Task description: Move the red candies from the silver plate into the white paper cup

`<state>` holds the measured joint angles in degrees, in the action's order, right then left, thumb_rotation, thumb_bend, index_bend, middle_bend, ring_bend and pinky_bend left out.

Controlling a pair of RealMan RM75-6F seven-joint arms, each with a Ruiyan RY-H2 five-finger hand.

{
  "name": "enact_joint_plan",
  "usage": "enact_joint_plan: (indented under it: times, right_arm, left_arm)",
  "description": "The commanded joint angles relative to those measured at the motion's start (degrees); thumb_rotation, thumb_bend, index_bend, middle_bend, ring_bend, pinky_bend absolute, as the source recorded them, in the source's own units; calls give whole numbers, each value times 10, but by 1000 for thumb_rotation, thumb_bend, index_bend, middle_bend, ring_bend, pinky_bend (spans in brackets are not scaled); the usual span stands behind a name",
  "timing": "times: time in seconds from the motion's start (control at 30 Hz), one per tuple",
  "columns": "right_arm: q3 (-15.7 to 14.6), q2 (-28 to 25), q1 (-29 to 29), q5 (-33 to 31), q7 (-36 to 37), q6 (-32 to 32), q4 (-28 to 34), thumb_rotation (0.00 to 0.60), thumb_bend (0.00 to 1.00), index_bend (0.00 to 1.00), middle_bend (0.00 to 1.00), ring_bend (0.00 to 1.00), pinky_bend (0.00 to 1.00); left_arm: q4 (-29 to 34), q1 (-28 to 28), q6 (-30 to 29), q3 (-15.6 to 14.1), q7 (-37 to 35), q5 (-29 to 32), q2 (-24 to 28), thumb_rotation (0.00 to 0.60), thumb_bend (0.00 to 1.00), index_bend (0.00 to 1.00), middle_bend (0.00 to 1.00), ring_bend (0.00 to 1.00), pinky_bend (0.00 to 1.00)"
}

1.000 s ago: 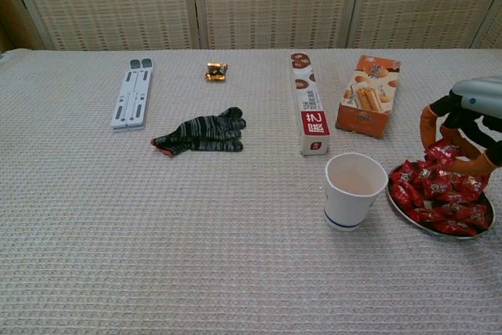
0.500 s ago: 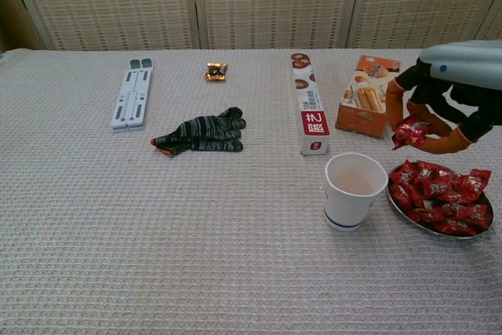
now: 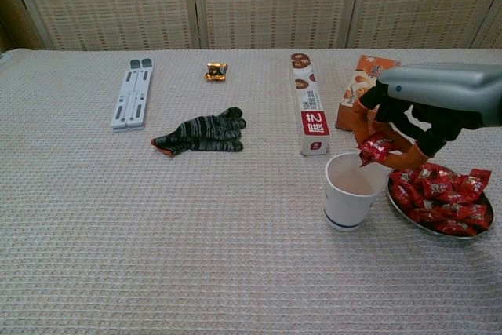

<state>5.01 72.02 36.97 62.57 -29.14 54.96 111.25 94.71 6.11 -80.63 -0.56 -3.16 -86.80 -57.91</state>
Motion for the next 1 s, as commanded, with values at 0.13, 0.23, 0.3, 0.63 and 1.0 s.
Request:
enact_joint_plan:
  times: [0.13,0.23,0.3,0.63,1.0]
  right_arm:
    - [-3,-8,4,3,14,-5,5,600,300,589,754,734,999]
    - [-5,-14,6,6,18,-7,8,600,246,553,754,734,999]
    - [-7,-17,6,7,20,-6,11,600,216,537,754,734,999]
    - [-12,-24,9,6,24,-2,13,600,187,499,755,734,999]
    - [-15,-32,10,8,33,3,18,600,123,422,754,733,999]
  left_arm:
    - [0,1,2,0,2,1,0,600,636,305,385,270,238]
    - [1,0,2,0,3,0,0,600,637,305,385,270,238]
    - [1,0,2,0,4,2,-1,600,637,305,385,270,238]
    - [2,0,2,1,5,4,-1,600,636,305,386,270,238]
    - [2,0,4,1,5,6,-1,600,637,305,386,270,238]
